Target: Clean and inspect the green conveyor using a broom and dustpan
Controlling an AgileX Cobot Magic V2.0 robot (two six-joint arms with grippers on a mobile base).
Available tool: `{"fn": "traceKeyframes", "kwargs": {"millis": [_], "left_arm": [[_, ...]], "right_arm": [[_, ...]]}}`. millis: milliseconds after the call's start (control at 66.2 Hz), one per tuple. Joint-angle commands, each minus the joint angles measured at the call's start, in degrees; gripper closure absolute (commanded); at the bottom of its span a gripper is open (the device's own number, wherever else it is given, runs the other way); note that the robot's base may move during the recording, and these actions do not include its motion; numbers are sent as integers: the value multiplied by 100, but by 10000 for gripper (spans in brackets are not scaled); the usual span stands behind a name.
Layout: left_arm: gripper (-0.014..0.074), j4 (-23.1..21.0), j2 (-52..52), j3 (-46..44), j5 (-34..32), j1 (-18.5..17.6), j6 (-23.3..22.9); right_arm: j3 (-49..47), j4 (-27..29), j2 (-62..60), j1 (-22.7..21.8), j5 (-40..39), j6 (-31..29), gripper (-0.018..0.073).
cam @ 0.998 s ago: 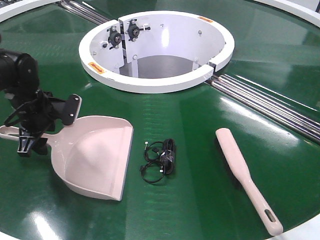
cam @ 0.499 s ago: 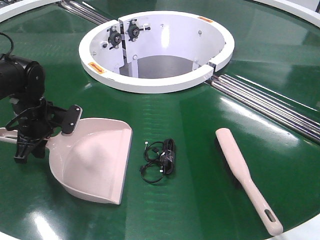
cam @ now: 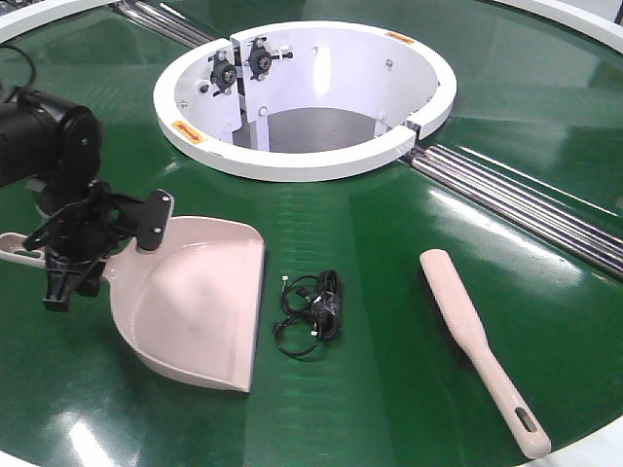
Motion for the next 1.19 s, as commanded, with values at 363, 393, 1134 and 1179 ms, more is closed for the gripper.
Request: {"fn": "traceKeyframes", "kwargs": {"millis": [363, 393, 1134, 1179], "left_arm": [[604, -42, -241, -165, 208, -192, -619], [604, -42, -241, -165, 208, -195, -633], [604, 396, 43, -165, 213, -212, -796], [604, 396, 43, -165, 187, -212, -796]], "right_arm": [[23, -22, -66, -13, -449, -2, 568], [23, -22, -66, -13, -449, -2, 568], [23, -22, -66, -13, -443, -2, 568], [23, -22, -66, -13, -443, -2, 568]]}}
